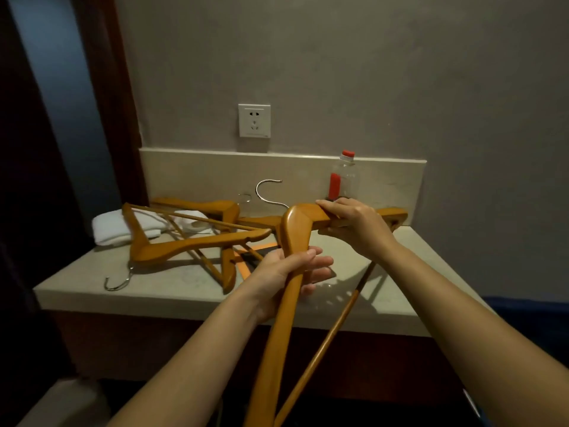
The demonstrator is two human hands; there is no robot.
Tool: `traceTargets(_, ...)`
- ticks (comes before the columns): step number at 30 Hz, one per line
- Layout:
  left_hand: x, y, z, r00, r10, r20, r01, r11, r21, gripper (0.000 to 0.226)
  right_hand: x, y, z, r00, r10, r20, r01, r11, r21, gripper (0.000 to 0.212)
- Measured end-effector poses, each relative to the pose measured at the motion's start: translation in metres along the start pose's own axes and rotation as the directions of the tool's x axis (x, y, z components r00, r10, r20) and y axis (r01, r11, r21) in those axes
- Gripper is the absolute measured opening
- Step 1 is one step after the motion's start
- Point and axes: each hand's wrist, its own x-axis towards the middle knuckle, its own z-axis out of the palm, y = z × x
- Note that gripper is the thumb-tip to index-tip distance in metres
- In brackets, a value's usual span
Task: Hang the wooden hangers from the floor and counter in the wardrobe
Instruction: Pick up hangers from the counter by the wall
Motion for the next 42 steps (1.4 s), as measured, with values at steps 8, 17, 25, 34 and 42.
traceTargets(8,-0.080,0.042,-0.067,0.977,0.176,-0.120,-0.168,0.983,0.080,0.014,0.047,-0.111,0.006,0.985,-0.108,-0.137,0.124,0.986,0.113,0.057)
traceTargets(17,-0.133,0.066,-0.123,0.836,0.433,-0.337,-0.352,0.895,0.275,0.018,0.081,-0.178,0.019,0.981,-0.165,-0.101,0.182,0.964,0.196,0.051)
traceTargets(25,-0.114,0.071,-0.171,0.697,0.509,-0.505,-0.324,0.852,0.412,0.021,0.110,-0.172,0.061,0.961,-0.141,0.236,0.090,0.972,0.216,0.034)
traceTargets(34,-0.089,0.061,-0.221,0.633,0.413,-0.655,-0.309,0.910,0.276,0.023,0.142,-0.176,0.160,0.850,-0.213,0.483,0.105,0.965,0.241,0.041)
traceTargets(42,-0.076,0.053,-0.233,0.592,0.431,-0.681,-0.306,0.902,0.305,0.012,0.156,-0.177,0.215,0.832,-0.328,0.448,0.324,0.942,0.088,0.043)
